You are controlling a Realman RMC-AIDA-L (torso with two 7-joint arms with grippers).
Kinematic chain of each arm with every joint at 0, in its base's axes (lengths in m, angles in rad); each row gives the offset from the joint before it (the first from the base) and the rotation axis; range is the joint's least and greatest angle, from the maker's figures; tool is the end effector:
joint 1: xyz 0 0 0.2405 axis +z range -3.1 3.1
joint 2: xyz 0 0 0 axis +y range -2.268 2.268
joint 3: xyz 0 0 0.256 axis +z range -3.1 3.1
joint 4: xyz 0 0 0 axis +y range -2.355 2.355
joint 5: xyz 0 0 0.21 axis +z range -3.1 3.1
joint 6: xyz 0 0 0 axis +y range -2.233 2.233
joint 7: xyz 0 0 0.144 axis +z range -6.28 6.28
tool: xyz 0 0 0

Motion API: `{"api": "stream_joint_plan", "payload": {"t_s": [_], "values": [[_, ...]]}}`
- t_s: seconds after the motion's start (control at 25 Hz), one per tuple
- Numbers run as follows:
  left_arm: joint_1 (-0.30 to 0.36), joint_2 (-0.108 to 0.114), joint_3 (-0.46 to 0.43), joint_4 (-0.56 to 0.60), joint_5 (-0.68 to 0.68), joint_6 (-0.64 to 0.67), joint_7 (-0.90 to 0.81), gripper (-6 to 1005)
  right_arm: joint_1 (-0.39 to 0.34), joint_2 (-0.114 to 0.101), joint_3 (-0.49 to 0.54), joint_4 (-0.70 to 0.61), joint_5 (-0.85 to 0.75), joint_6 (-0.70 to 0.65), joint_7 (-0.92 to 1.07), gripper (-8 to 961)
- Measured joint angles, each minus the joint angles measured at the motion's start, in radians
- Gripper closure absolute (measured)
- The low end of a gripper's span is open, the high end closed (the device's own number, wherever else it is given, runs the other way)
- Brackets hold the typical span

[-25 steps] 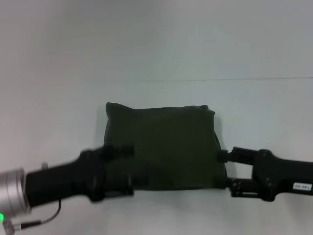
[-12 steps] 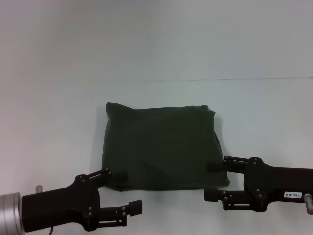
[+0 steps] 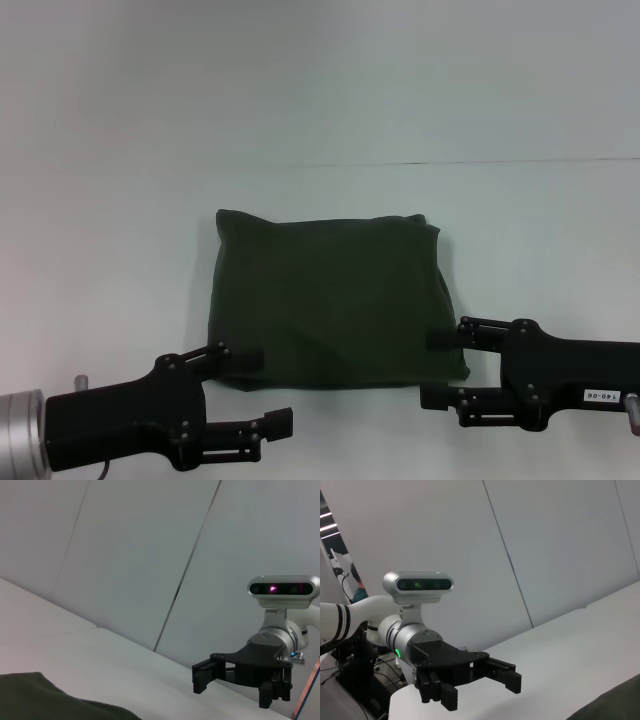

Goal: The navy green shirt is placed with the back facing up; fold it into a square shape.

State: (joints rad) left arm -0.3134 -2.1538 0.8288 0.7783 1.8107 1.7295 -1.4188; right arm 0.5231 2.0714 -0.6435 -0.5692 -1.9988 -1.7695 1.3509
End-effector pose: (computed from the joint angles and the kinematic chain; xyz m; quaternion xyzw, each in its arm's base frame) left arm -0.2595 0.2654 -0.0113 -0.9124 -0.2354 -0.3273 0.0708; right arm 0.2530 0.2981 -0.0045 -0.9278 0.2103 0.3061 0.0348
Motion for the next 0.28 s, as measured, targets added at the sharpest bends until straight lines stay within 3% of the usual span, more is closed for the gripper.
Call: {"api": "stream_joint_plan", "payload": {"t_s": [0.28], "values": [[0.000, 0.000, 0.000, 0.001, 0.000, 0.002, -0.001, 65, 0.000, -0.001, -0.002, 0.000, 0.000, -0.001, 0.013, 128]]}}
